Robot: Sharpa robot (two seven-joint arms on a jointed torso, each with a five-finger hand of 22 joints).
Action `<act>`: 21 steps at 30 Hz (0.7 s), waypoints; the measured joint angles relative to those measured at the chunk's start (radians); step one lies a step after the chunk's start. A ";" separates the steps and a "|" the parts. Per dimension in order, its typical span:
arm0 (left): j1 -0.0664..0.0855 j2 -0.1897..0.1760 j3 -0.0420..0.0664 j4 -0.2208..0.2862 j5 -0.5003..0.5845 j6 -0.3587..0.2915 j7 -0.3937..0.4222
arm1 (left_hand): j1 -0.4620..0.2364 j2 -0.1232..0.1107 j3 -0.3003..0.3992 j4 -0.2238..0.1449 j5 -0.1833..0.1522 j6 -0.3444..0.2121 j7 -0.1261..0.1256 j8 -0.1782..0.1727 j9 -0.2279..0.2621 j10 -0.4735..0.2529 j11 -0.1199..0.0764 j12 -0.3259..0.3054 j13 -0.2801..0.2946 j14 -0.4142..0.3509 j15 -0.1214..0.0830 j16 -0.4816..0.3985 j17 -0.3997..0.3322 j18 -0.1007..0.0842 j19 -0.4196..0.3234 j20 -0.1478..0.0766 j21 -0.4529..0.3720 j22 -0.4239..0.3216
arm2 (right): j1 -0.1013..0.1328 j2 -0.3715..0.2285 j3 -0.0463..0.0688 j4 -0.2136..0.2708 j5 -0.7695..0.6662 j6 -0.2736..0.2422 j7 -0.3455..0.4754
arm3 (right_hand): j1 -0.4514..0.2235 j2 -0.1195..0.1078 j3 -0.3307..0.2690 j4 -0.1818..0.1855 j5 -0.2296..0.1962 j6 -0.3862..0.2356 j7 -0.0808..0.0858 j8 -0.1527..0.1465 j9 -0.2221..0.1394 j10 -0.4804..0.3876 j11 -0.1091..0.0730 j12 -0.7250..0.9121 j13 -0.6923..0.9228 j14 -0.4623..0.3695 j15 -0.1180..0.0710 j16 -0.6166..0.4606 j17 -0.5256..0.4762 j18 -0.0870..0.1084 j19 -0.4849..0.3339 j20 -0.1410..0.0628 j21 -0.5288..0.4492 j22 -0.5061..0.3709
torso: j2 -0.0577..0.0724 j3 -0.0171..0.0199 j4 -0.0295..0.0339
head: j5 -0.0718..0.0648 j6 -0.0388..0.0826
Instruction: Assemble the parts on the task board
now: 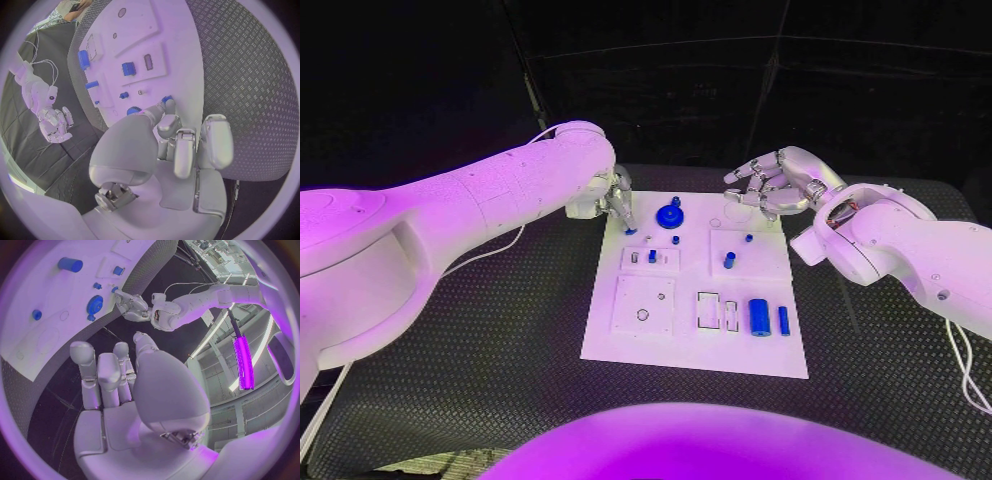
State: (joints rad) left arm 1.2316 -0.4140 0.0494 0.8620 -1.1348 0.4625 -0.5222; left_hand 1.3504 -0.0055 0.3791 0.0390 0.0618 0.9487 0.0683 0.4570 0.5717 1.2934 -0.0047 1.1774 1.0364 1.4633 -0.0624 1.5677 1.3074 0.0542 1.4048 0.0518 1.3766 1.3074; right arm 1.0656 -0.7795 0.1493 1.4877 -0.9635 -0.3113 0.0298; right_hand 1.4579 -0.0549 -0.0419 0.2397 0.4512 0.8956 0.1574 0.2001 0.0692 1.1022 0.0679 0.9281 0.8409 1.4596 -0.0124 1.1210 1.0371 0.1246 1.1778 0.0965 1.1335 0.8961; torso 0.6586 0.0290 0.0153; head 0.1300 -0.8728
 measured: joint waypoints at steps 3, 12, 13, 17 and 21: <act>-0.001 -0.008 0.000 0.009 0.000 -0.002 0.000 | -0.046 -0.015 -0.002 0.018 0.001 0.006 -0.006 0.005 0.001 0.004 -0.004 0.001 0.003 0.000 0.000 0.000 0.000 0.000 0.000 0.000 0.000 0.000 | 0.000 -0.001 0.000 -0.001 0.000 0.000 0.000 | 0.000 0.000 0.000 0.000 0.000 0.000 0.000 0.000 0.000 0.000 0.000 0.000 0.000 0.000 0.000 0.000 0.000 0.000 0.000 0.000 0.000 0.000 | 0.000 0.0000 0.0000 | -0.001 0.000; -0.001 -0.032 0.001 0.038 0.000 -0.016 0.000 | -0.197 -0.066 -0.121 0.130 0.000 0.029 -0.004 0.016 0.000 0.013 -0.003 0.018 0.014 0.000 0.000 0.000 0.000 0.000 0.002 0.002 0.000 0.000 | 0.000 -0.001 0.000 -0.003 0.000 0.001 0.000 | 0.000 0.000 0.000 0.000 0.000 0.000 0.000 0.000 0.000 0.000 0.000 0.000 0.000 0.000 0.000 0.000 0.000 0.000 0.000 0.000 0.000 0.000 | 0.000 -0.0001 0.0007 | -0.001 0.000; -0.001 -0.034 0.001 0.040 0.000 -0.017 0.000 | -0.207 -0.068 -0.135 0.138 0.000 0.029 -0.004 0.016 0.000 0.013 -0.003 0.022 0.014 0.000 0.000 0.000 0.000 0.000 0.004 0.004 0.000 0.000 | 0.000 -0.001 0.000 -0.003 0.000 0.001 0.000 | 0.000 0.000 0.000 0.000 0.000 0.000 0.000 0.000 0.000 0.000 0.000 0.000 0.000 0.000 0.000 0.000 0.000 0.000 0.000 0.000 0.000 0.000 | 0.000 -0.0001 0.0007 | -0.001 0.000; -0.001 -0.038 0.001 0.043 0.000 -0.019 -0.001 | -0.226 -0.072 -0.186 0.173 0.000 0.031 -0.006 0.020 -0.001 0.013 -0.003 0.023 0.017 0.000 0.000 0.000 0.000 0.000 0.004 0.004 0.000 0.001 | 0.000 -0.001 0.000 -0.004 0.000 0.001 0.000 | 0.000 0.000 0.000 0.000 0.000 0.000 0.000 0.000 0.000 0.000 0.000 0.000 0.000 0.000 0.000 0.000 0.000 0.000 0.000 0.000 0.000 0.000 | 0.000 -0.0001 0.0007 | 0.001 0.000; 0.000 -0.038 0.001 0.042 0.001 -0.019 -0.002 | -0.236 -0.062 -0.237 0.211 0.000 0.033 -0.008 0.024 -0.001 0.013 -0.003 0.028 0.021 0.000 0.000 0.000 0.000 0.000 0.007 0.000 0.000 0.001 | 0.000 -0.001 0.000 -0.004 0.000 0.001 0.000 | 0.000 0.000 0.001 0.001 0.000 0.000 0.000 0.000 0.000 0.000 0.000 0.000 0.001 0.000 0.000 0.000 0.000 0.000 0.000 0.000 0.000 0.000 | 0.000 0.0000 0.0007 | 0.002 0.000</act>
State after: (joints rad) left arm 1.2313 -0.4523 0.0502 0.9042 -1.1343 0.4430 -0.5244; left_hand 1.1147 -0.0675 0.1417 0.2496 0.0619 0.9813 0.0607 0.4814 0.5709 1.3066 -0.0076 1.2052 1.0569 1.4634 -0.0624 1.5677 1.3074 0.0542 1.4118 0.0519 1.3766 1.3081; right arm 1.0655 -0.7806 0.1493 1.4837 -0.9634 -0.3099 0.0297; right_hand 1.4579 -0.0549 -0.0410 0.2406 0.4512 0.8956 0.1573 0.2001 0.0692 1.1022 0.0679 0.9281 0.8422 1.4596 -0.0124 1.1210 1.0374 0.1246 1.1778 0.0965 1.1335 0.8962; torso 0.6590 0.0290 0.0160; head 0.1325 -0.8728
